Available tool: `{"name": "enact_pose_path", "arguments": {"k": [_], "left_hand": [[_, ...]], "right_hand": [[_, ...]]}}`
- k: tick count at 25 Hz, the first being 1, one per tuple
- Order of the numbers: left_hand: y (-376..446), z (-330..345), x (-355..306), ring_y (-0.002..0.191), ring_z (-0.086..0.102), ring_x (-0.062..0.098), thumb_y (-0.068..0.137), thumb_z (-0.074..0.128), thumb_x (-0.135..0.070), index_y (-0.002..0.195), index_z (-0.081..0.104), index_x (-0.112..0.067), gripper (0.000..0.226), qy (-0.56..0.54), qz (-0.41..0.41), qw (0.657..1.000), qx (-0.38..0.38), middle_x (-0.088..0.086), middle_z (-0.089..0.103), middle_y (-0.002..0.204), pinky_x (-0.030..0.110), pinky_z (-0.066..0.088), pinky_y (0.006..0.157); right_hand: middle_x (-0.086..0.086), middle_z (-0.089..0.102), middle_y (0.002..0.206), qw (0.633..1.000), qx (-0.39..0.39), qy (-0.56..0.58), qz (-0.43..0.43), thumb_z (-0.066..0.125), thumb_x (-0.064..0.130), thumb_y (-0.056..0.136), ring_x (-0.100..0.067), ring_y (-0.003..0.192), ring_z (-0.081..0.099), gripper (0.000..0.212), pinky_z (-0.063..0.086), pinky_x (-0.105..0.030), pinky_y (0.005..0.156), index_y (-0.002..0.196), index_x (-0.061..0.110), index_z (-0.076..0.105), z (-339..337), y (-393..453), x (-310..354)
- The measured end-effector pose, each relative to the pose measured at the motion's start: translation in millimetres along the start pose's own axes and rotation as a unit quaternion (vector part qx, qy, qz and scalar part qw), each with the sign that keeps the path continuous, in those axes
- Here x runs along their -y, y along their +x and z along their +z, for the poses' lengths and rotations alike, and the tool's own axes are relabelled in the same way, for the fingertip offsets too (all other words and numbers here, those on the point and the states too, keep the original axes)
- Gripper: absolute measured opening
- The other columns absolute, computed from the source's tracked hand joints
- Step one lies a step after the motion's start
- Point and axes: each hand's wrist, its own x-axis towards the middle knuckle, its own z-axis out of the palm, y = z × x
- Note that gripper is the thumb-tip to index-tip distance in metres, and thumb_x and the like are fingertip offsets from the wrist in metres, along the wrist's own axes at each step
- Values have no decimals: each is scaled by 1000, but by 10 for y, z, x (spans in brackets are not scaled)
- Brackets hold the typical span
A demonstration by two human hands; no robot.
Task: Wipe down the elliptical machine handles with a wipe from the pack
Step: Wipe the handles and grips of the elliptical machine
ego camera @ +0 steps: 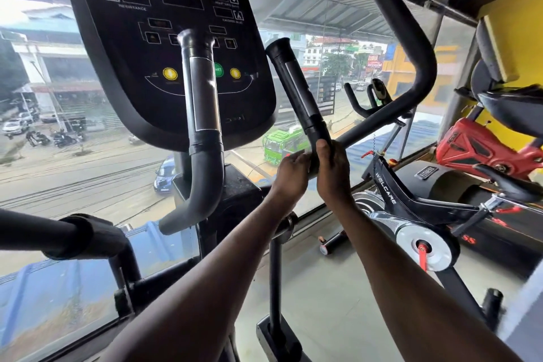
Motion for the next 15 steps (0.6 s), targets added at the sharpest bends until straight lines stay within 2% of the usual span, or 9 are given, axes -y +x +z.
{"name": "enact_pose_path", "arguments": {"k": [2, 4, 6, 7, 9, 10, 11, 13, 15], "left_hand": [[-98, -12, -178, 41, 38, 3, 91, 38, 1, 56, 37, -16, 39, -67, -20, 998, 2, -12, 41, 43, 17, 38, 51], [-105, -32, -274, 37, 43, 3, 90, 36, 3, 54, 41, -14, 41, -117, -50, 992, -17, -5, 46, 45, 14, 41, 44], [-102, -41, -339, 46, 56, 8, 95, 38, -6, 62, 57, -9, 38, -172, -82, 981, -27, 0, 58, 53, 17, 47, 49], [-97, -37, -372, 58, 62, 13, 100, 37, -20, 78, 64, -7, 38, -221, -95, 971, -16, 4, 65, 64, 22, 51, 57], [-71, -93, -422, 84, 66, 20, 99, 31, -55, 100, 65, -7, 59, -311, -121, 942, 20, 8, 69, 83, 31, 53, 84], [-32, -145, -430, 97, 65, 22, 93, 30, -69, 105, 65, -8, 71, -328, -125, 935, 40, 8, 69, 92, 35, 49, 98], [-20, -187, -457, 109, 61, 24, 86, 30, -78, 108, 64, -10, 79, -339, -126, 930, 65, 9, 68, 103, 38, 44, 105], [-14, -232, -540, 122, 56, 26, 80, 27, -84, 116, 59, -18, 82, -340, -130, 928, 83, 8, 63, 123, 42, 44, 103], [10, -253, -597, 127, 52, 29, 80, 25, -84, 127, 51, -24, 81, -344, -123, 929, 60, 6, 57, 132, 45, 42, 105]], "right_hand": [[-17, 56, 92, 1000, 4, 0, 30, 35, 64, 85, -34, 91, 54, 57, 43, -55, 84, 88, 10, 54, -23, -18, 40], [-14, 53, 94, 998, -54, -6, 9, 45, 57, 85, -33, 92, 53, 42, 43, -55, 84, 87, 15, 49, -57, -67, 142], [-13, 50, 101, 986, -126, -45, -97, 61, 36, 84, -33, 95, 52, 32, 45, -52, 84, 96, 8, 51, -87, -135, 249], [-12, 51, 104, 974, -126, -77, -170, 65, 25, 83, -33, 97, 53, 29, 46, -49, 84, 101, 6, 54, -96, -182, 311], [-9, 55, 113, 943, -55, -152, -290, 65, 11, 81, -31, 102, 56, 28, 47, -43, 85, 109, 9, 61, -103, -218, 388], [-7, 57, 117, 929, -11, -188, -319, 62, 10, 82, -29, 105, 56, 31, 46, -40, 86, 112, 12, 63, -113, -175, 404], [-3, 58, 119, 916, 23, -220, -334, 59, 10, 82, -27, 105, 56, 32, 46, -38, 84, 114, 15, 63, -134, -118, 421], [-2, 61, 112, 894, 56, -252, -366, 55, 5, 81, -27, 98, 57, 31, 50, -40, 78, 109, 14, 65, -188, 15, 437], [-6, 61, 100, 879, 71, -240, -405, 54, -4, 79, -28, 88, 59, 27, 52, -41, 71, 98, 8, 66, -230, 157, 480]]}}
